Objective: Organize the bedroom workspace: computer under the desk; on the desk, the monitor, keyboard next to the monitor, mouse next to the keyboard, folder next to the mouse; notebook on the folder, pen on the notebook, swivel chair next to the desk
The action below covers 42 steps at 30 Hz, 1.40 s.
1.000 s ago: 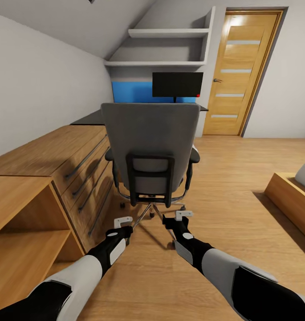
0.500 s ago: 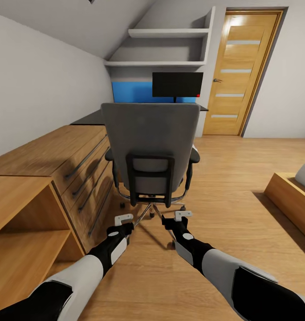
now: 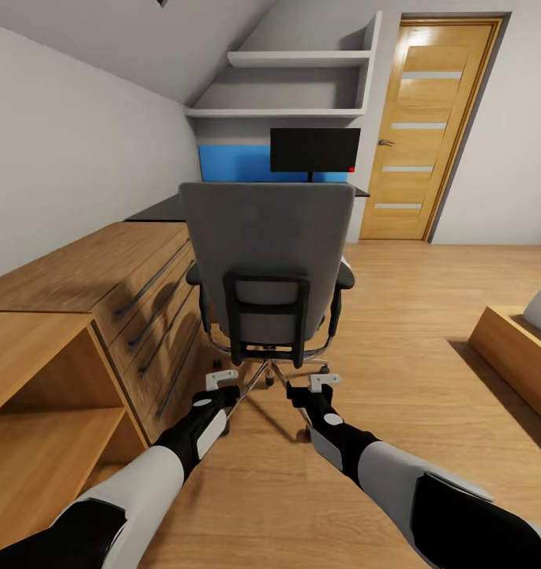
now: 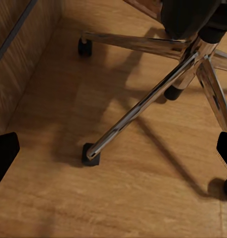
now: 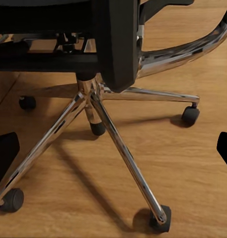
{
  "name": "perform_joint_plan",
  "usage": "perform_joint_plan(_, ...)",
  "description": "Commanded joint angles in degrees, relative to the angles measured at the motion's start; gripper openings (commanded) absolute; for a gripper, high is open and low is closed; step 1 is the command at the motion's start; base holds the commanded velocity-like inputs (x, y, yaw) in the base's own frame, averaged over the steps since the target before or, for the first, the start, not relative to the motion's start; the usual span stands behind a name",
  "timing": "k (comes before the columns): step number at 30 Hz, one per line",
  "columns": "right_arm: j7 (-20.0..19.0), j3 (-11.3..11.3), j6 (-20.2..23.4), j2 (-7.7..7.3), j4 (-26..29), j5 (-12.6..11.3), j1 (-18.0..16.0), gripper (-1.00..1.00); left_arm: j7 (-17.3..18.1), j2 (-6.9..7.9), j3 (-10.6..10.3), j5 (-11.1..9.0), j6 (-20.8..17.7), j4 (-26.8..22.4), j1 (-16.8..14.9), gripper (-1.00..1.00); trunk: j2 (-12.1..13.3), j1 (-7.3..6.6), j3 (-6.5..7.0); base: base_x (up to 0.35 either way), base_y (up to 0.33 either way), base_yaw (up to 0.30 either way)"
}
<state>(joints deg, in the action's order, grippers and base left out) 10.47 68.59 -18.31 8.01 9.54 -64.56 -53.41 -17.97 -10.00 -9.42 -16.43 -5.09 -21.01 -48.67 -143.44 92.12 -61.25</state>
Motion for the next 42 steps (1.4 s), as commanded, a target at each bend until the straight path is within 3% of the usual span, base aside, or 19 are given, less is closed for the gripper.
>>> perform_joint_plan(1, 0.34, 0.49, -0.14, -0.01, 0.05, -0.35, -0.04, 1.0, -0.43, 0.0, -0.26, -0.18, -0.3, -0.09, -0.02, 1.0, -0.02, -0.01, -0.05, 0.0, 0.0, 0.0)
perform_joint_plan(26, 0.25, 0.67, -0.14, 0.17, 0.26, -0.3, 0.32, 1.0, -0.4, 0.0, -0.33, -0.08, 0.17, 2.03, -0.02, 1.0, -0.02, -0.01, -0.05, 0.103, 0.0, -0.001)
perform_joint_plan(42, 0.22, 0.65, -0.13, 0.17, 0.31, -0.27, 0.32, 1.0, -0.4, 0.0, -0.26, -0.03, 0.26, 2.03, -0.02, 1.0, -0.02, -0.01, 0.34, 0.065, 0.0, -0.116)
